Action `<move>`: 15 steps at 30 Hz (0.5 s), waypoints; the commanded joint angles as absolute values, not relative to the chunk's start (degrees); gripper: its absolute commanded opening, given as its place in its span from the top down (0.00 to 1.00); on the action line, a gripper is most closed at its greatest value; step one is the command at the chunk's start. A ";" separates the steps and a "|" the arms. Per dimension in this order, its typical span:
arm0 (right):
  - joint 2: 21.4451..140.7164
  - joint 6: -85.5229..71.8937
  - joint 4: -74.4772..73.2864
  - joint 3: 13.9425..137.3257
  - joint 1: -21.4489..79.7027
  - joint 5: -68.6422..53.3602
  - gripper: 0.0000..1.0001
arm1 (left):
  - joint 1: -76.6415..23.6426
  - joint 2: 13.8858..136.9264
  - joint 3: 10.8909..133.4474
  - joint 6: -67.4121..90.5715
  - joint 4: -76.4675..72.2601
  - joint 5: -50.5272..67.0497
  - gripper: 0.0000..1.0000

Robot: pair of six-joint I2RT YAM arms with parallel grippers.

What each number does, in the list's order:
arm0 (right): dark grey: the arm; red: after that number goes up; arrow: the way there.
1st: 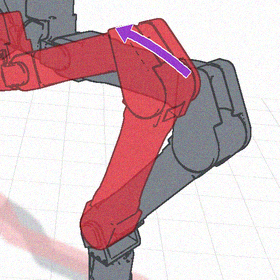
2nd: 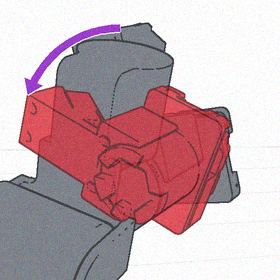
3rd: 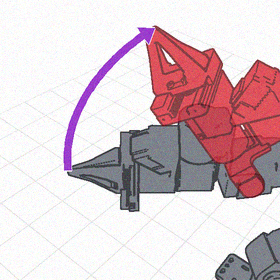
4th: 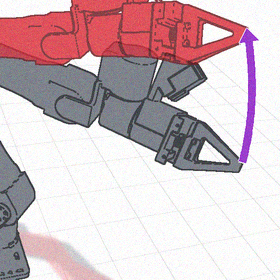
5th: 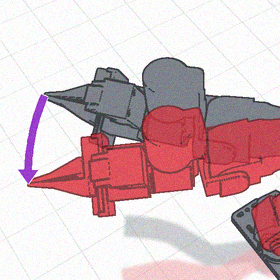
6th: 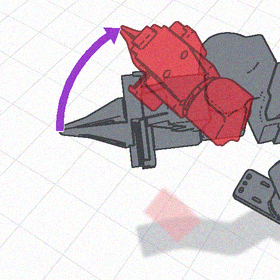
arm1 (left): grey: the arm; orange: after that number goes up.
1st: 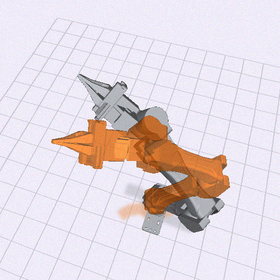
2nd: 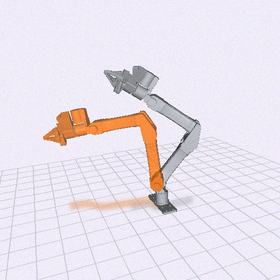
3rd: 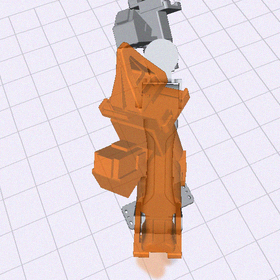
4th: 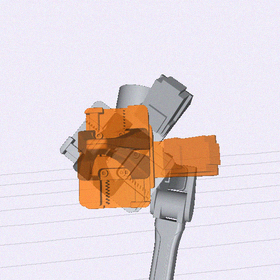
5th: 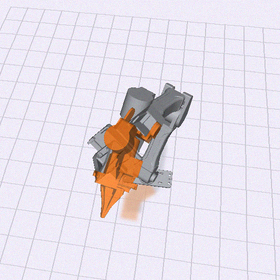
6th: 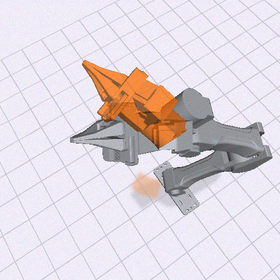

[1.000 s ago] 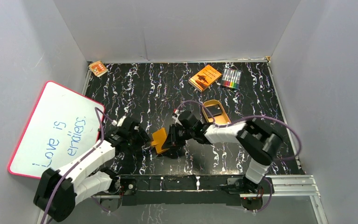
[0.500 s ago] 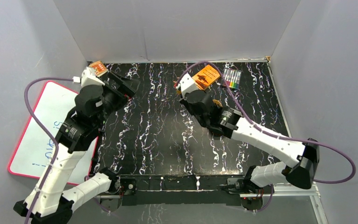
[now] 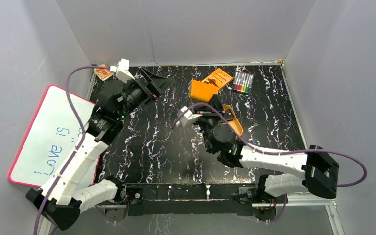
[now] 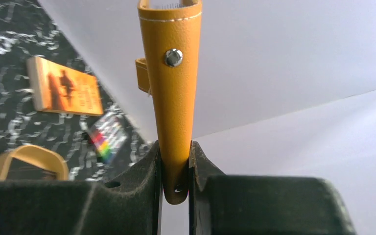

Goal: Put the credit cards into the card holder
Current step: Close the card holder at the center of the board.

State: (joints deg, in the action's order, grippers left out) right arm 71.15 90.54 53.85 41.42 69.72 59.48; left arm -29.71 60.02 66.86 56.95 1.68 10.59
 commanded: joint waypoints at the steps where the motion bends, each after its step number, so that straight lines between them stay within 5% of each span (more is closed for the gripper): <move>1: 69.42 112.83 83.56 39.18 72.14 54.00 1.00 | -29.49 60.74 66.63 59.98 -9.22 20.88 0.08; 15: 70.15 112.84 82.59 40.28 72.72 55.26 1.00 | -36.67 64.11 64.65 59.60 -12.92 23.52 0.07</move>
